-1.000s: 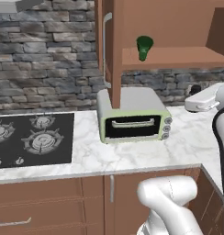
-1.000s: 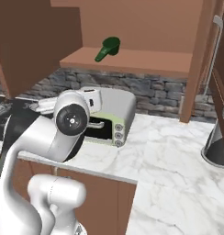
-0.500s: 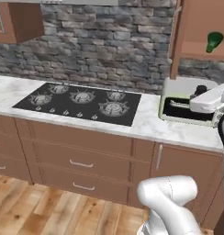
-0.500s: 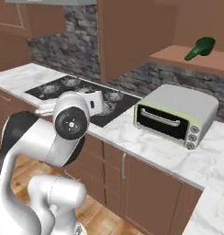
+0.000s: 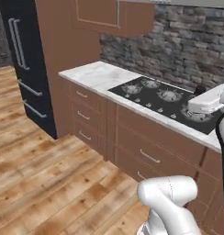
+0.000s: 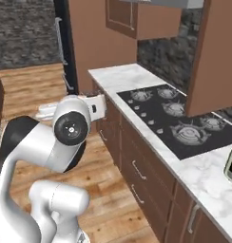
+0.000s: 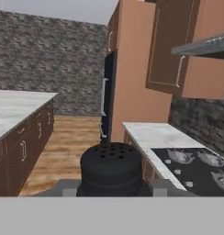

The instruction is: The dining table condiment station is running low on shaker. Refill the condiment station by opening the cabinet and taking the shaker from the cabinet and placing it on the dining table.

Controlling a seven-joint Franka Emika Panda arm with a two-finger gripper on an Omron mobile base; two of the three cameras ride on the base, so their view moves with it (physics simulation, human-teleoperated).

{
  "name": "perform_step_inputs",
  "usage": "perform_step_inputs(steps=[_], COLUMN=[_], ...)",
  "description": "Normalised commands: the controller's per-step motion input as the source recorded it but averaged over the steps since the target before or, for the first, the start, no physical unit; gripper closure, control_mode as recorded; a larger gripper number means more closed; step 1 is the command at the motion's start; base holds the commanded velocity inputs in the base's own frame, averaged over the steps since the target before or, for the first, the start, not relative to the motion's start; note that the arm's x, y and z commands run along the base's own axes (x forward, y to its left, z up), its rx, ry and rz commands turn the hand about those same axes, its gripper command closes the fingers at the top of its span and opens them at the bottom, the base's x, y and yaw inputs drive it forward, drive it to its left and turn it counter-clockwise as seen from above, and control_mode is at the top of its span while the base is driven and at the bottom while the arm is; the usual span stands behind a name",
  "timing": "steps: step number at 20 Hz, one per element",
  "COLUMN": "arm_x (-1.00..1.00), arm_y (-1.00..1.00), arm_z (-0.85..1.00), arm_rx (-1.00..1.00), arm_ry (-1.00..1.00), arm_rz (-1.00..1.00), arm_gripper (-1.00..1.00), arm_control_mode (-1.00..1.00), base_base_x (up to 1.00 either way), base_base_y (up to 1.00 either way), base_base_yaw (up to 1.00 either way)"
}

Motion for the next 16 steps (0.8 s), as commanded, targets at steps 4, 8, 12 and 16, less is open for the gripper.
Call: perform_step_inputs(steps=[4,8,12,16], arm_x=[0.00,0.00,0.00,0.00], arm_y=[0.00,0.00,0.00,0.00], arm_z=[0.00,0.00,0.00,0.00], arm_rx=[0.00,0.00,0.00,0.00], arm_ry=[0.00,0.00,0.00,0.00], arm_rz=[0.00,0.00,0.00,0.00], arm_gripper=[1.00,1.00,1.00,1.00], arm_control_mode=[1.00,1.00,1.00,1.00], base_base_x=[0.18,0.27,0.34,0.39], base_base_y=[0.21,0.11,0.13,0.59], base_base_yaw=[0.82,0.82,0.78,0.64])
